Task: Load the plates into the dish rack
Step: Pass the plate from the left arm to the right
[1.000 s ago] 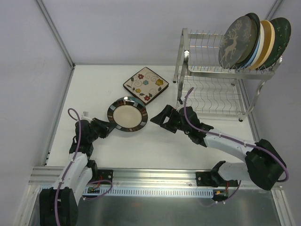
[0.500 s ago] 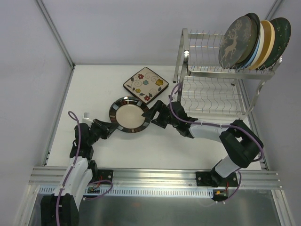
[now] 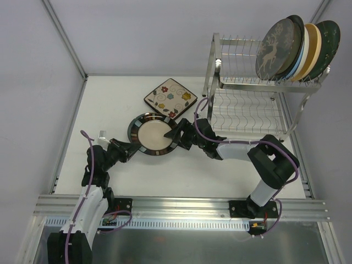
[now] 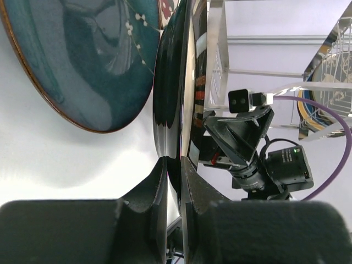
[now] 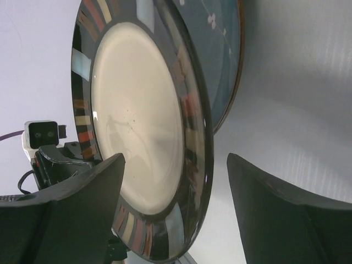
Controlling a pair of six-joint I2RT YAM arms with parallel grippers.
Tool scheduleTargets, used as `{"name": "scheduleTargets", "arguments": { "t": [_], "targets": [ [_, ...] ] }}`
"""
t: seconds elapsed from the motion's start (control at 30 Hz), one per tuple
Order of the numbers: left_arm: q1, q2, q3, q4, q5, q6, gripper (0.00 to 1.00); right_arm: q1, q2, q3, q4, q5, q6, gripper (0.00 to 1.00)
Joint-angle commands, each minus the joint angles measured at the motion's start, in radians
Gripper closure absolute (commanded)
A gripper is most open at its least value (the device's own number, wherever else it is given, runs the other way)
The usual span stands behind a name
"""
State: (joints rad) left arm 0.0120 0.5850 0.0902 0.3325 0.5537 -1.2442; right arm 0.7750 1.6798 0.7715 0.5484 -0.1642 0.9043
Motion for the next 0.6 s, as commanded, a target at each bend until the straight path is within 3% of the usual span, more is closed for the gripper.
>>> {"name": "scheduleTargets", "arguments": {
  "t": [0.0,0.3,0.57],
  "targets": [
    [-0.009,-0.048,0.016,0.212,0.074,-0.057,1.0,0.004,0.008,0.034,0.1,-0.014,0.018,0.23],
    [-0.009,-0.059,0.011,0.224,0.091,-0.057,1.0,0.004,0.012,0.025,0.16,-0.029,0.031,0.42],
    [-0.007,-0.063,-0.018,0.224,0.091,-0.06,1.0,0.001,-0.081,-0.032,0.186,-0.018,0.004,0.71]
  ]
}}
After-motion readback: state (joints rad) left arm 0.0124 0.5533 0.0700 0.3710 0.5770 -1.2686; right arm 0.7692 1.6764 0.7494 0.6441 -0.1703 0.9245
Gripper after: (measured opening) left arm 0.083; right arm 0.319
